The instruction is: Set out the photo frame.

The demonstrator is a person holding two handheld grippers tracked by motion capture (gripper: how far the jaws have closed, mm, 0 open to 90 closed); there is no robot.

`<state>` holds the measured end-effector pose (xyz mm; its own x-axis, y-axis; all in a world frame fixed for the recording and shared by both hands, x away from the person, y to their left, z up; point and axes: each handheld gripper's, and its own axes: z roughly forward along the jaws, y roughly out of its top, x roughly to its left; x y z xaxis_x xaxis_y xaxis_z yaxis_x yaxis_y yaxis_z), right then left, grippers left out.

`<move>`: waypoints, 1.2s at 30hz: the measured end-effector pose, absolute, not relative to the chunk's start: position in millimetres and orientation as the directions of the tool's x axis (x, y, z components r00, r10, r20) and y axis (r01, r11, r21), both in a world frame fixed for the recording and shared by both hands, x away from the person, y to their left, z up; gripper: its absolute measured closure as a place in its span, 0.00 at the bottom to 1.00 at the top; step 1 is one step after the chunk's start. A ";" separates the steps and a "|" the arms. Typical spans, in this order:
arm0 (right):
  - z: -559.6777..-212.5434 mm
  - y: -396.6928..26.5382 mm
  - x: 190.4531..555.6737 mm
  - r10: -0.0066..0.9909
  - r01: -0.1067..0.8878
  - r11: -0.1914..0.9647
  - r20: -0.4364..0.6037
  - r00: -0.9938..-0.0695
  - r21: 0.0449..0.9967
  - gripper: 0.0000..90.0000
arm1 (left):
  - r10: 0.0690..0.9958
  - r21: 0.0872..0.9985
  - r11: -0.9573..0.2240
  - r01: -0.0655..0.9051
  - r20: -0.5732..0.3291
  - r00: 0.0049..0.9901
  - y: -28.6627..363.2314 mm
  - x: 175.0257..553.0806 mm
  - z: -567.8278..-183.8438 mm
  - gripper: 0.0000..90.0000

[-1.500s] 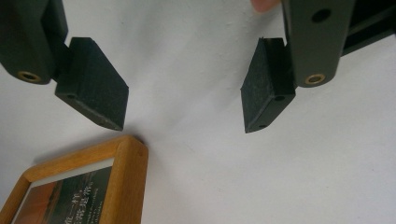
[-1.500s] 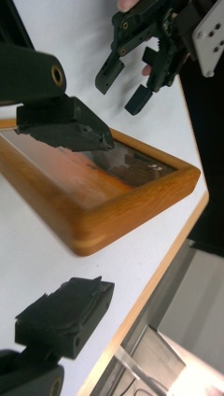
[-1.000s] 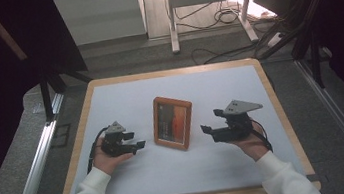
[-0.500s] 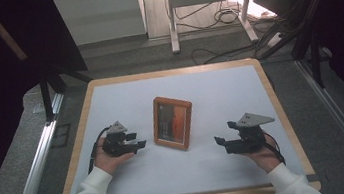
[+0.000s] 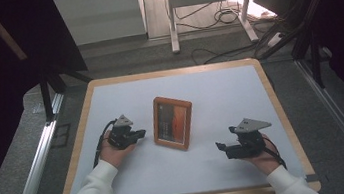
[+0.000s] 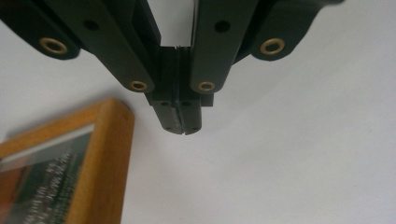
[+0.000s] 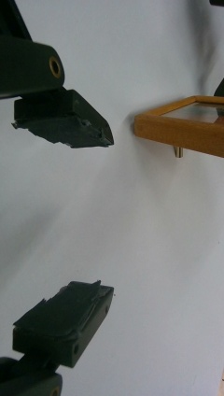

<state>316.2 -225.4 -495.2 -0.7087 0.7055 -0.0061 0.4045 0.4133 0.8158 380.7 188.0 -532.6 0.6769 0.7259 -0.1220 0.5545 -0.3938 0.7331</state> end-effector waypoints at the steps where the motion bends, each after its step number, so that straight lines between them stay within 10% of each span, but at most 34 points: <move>1: -495.5 -225.9 316.2 0.706 0.405 0.413 -0.005 -0.708 0.816 0.25 | 0.723 0.732 -0.395 0.556 -0.126 0.680 186.1 382.1 -533.1 1.00; 36: -493.5 -241.9 315.8 0.738 0.410 0.407 -0.030 -0.674 0.816 0.25 | 0.666 0.724 -0.430 0.540 -0.149 0.731 166.3 369.4 -535.5 1.00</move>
<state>315.8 -241.9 -493.5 -0.6739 0.7382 -0.0298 0.4101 0.4072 0.8161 369.4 166.3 -535.5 0.7308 0.6661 -0.1490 0.5396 -0.4301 0.7238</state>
